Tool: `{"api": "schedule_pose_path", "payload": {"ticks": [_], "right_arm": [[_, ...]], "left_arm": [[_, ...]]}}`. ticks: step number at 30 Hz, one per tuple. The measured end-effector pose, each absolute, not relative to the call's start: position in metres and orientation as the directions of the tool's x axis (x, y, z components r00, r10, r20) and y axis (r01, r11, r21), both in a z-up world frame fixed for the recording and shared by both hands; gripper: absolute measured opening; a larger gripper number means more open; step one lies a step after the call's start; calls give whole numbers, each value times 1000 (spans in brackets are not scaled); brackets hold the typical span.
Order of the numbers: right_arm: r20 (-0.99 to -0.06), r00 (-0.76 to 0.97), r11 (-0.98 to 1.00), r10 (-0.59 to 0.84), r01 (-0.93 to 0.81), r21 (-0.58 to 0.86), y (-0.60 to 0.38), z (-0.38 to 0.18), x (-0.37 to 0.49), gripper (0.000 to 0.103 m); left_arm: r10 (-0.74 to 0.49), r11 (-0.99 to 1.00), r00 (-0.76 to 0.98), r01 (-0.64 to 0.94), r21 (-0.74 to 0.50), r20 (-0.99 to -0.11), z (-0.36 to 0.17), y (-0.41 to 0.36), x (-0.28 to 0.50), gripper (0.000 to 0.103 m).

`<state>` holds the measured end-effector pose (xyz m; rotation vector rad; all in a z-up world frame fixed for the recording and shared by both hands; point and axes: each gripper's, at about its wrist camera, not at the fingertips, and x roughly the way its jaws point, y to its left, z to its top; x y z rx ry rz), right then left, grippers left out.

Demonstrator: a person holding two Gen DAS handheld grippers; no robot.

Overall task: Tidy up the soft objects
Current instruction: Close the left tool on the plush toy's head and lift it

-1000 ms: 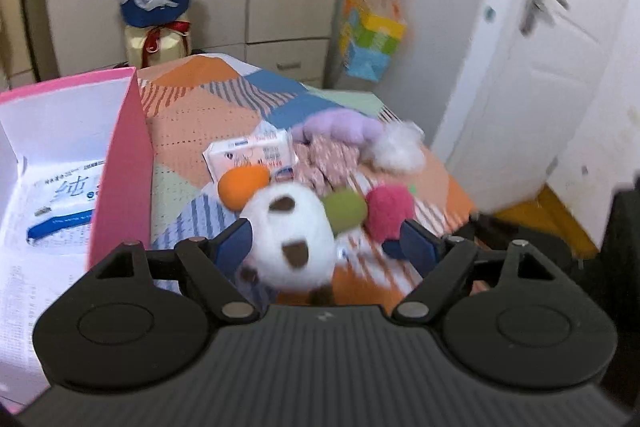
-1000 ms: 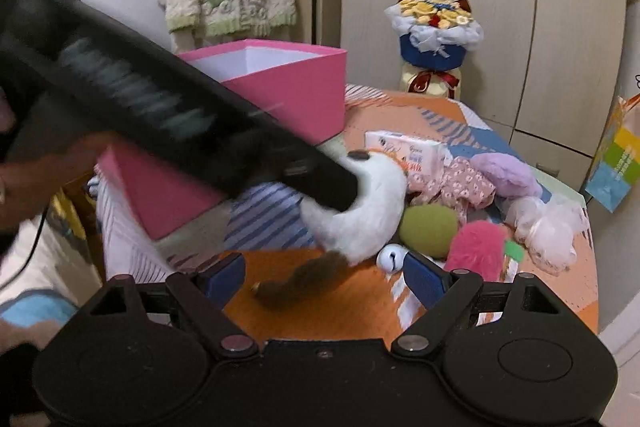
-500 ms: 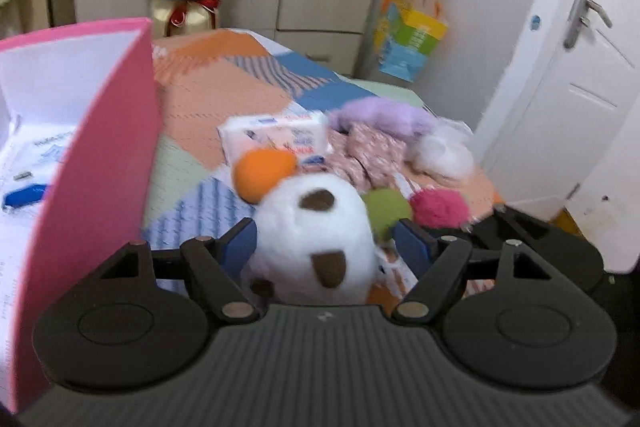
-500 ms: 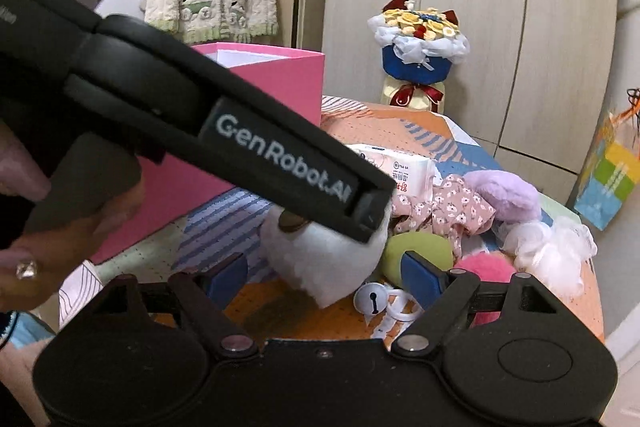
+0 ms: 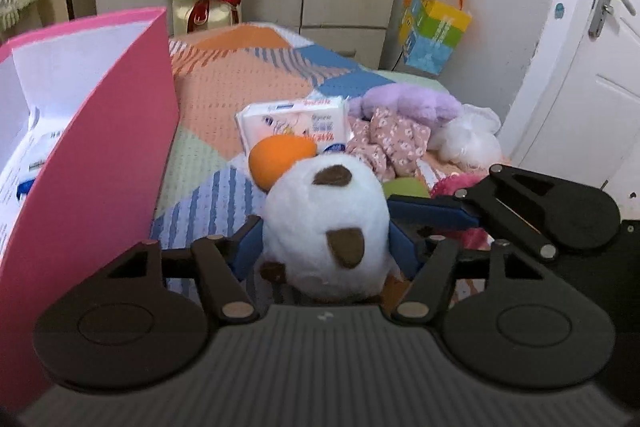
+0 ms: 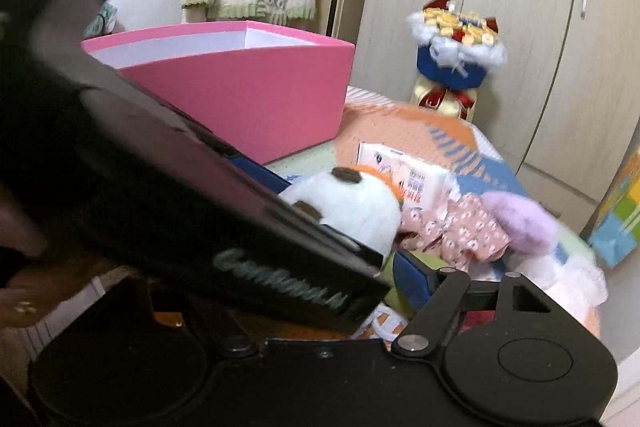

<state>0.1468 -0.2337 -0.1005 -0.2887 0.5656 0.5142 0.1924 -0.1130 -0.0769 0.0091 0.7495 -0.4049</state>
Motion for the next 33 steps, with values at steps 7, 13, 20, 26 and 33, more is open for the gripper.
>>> {"api": "schedule_pose_path", "payload": {"ticks": [7, 13, 20, 26, 33], "right_arm": [[-537, 790, 829, 296, -492, -266, -212, -115, 141, 80], [-531, 820, 847, 211, -425, -319, -197, -117, 138, 82], [-534, 828, 887, 171, -365, -283, -183, -106, 132, 68], [-499, 858, 951, 123, -245, -187, -177, -91, 110, 68], [-466, 880, 977, 95, -173, -127, -170, -90, 83, 68]], "left_arm": [[-380, 915, 635, 365, -173, -672, -81, -106, 192, 59], [-435, 894, 591, 376, -245, -680, -79, -92, 195, 58], [-477, 862, 549, 444, -243, -687, -69, -87, 194, 57], [-520, 801, 518, 572, -176, -679, -50, -84, 178, 58], [-529, 778, 521, 613, -137, -670, -42, -76, 151, 58]]}}
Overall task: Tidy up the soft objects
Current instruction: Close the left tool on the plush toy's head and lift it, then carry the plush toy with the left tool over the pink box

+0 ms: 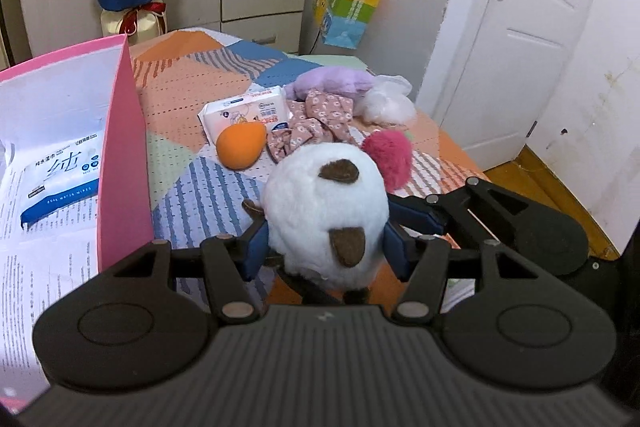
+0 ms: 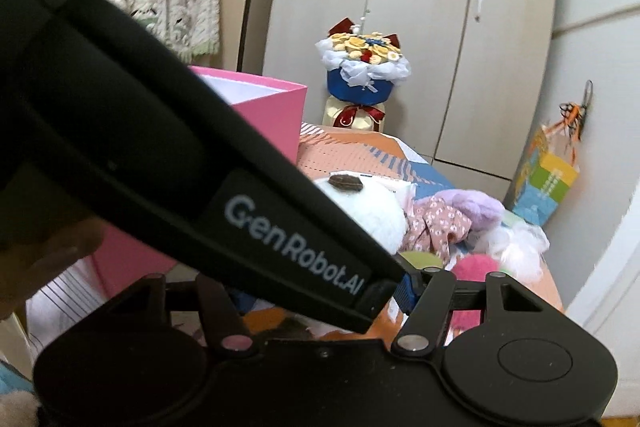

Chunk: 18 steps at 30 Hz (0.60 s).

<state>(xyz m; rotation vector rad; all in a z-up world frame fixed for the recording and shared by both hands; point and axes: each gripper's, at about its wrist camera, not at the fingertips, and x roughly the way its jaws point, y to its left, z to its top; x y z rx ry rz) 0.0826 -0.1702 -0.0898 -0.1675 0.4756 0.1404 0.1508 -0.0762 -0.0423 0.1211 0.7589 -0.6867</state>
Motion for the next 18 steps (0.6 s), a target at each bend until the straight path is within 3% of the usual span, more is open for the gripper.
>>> {"api": "schedule_pose_path", "payload": {"ticks": [13, 18], "right_arm": [[-567, 787, 967, 243, -246, 73, -185, -70, 70, 67], [-597, 757, 958, 266, -275, 79, -173, -63, 58, 67]], "left_arm": [[-540, 779, 461, 590, -212, -704, -31, -61, 114, 57], [-543, 778, 442, 585, -230, -714, -20, -52, 96, 57]]}}
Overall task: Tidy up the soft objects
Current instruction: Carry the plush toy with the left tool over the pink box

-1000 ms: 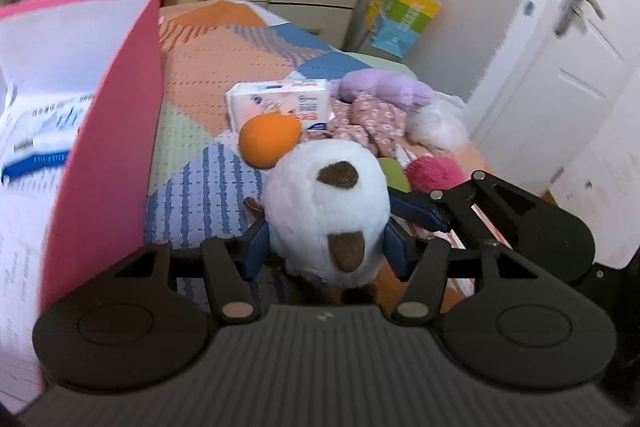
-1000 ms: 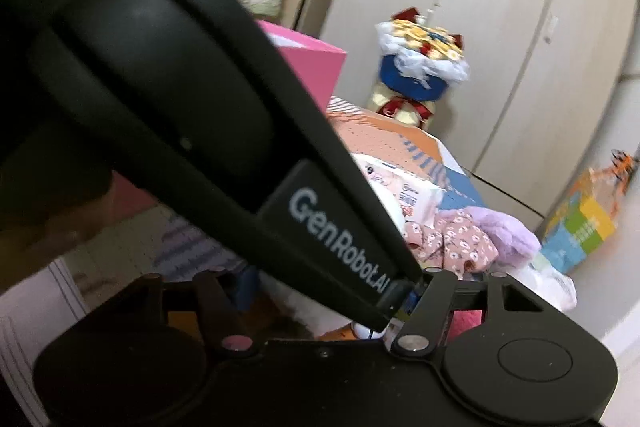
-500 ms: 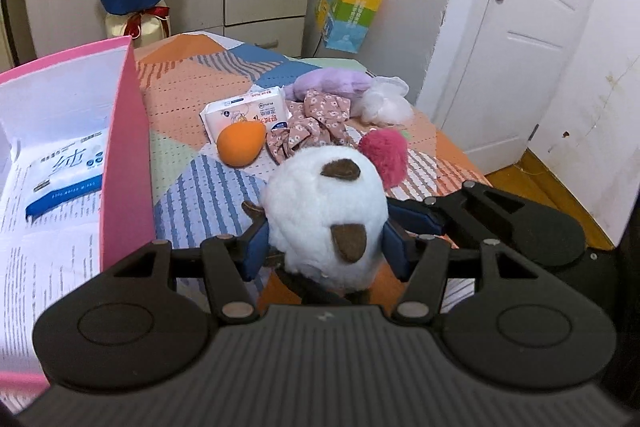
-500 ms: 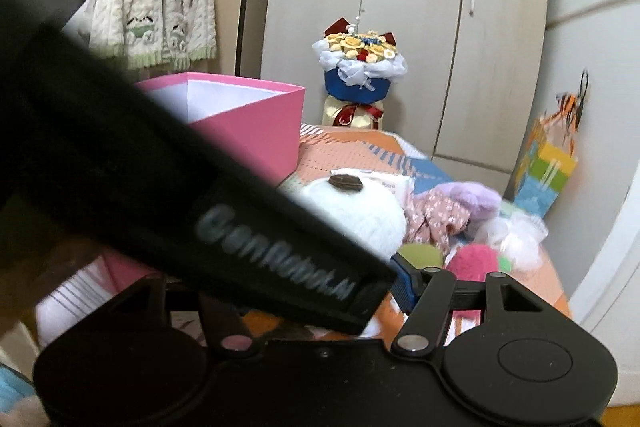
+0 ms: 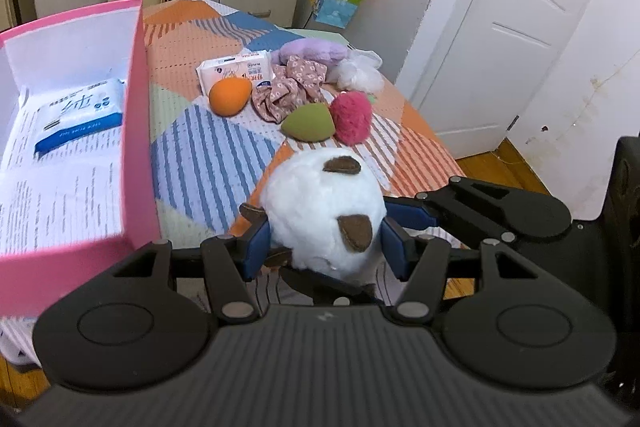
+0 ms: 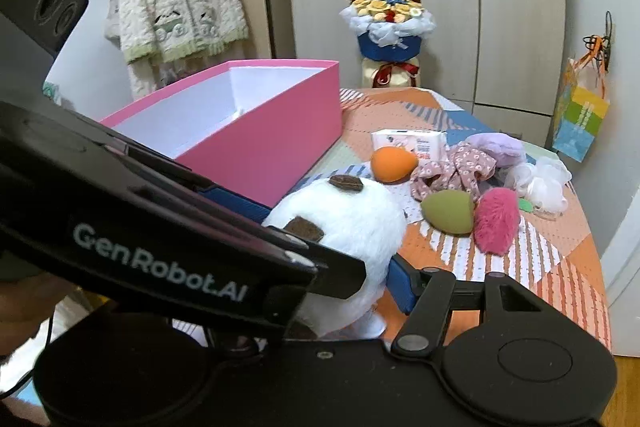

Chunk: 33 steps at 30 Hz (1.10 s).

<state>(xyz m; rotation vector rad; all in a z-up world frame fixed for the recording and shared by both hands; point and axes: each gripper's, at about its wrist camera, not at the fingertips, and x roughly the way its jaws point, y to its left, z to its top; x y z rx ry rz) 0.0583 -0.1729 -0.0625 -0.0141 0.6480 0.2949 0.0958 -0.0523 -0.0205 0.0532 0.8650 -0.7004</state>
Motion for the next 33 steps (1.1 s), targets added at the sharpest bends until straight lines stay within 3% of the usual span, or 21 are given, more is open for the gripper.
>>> {"api": "schedule_pose_path", "payload": {"ticks": [6, 20, 26, 33], "right_arm": [[-632, 716, 935, 297, -352, 40, -166, -37, 30, 67], [-671, 576, 851, 467, -499, 164, -119, 2, 29, 68], [-655, 522, 813, 547, -519, 265, -105, 8, 57, 68], [-620, 517, 782, 590, -557, 280, -81, 25, 94, 70]], "left_arm": [[-548, 784, 437, 566, -255, -713, -6, -31, 75, 56], [-531, 838, 461, 406, -364, -711, 23, 48, 56, 56], [-516, 856, 494, 322, -404, -700, 34, 79, 73, 55], [-490, 870, 559, 275, -409, -669, 52, 108, 105, 56]]}}
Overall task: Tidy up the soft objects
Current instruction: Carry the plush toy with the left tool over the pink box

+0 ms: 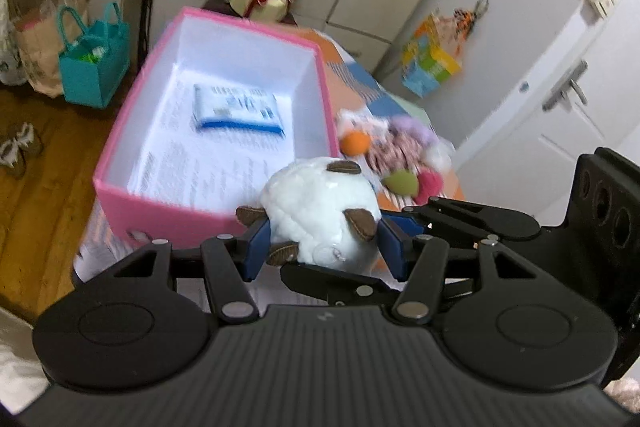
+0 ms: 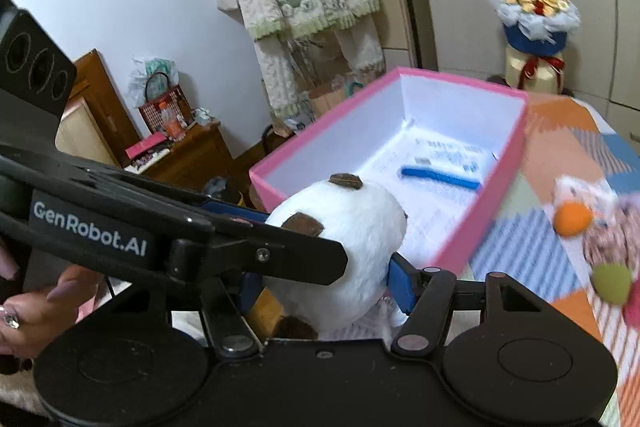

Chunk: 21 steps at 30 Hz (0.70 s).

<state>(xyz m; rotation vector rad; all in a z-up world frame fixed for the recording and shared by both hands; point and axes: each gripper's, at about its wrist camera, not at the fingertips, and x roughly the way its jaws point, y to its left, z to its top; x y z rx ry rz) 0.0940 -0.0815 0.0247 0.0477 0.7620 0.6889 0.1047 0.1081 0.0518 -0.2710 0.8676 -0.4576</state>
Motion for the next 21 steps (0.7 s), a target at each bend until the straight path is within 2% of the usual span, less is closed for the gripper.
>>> {"api": "schedule_pose_path", "payload": {"ticks": [5, 10, 18, 21], "right_arm": [[-567, 532, 759, 629, -577, 302, -72, 33, 136, 74], [-554, 544, 753, 630, -602, 264, -62, 34, 177, 74], [-626, 462, 723, 628, -643, 251, -53, 14, 250, 74], [-658, 453, 699, 601, -698, 158, -44, 2, 263, 74]], "left_arm": [[-467, 879, 610, 240, -412, -640, 55, 122, 142, 55], [-477, 866, 616, 210, -453, -626, 47, 132, 189, 57], [-442, 892, 592, 209, -401, -674, 21, 129, 261, 57], [-432, 900, 575, 218, -379, -695, 9, 127, 277, 57]]}}
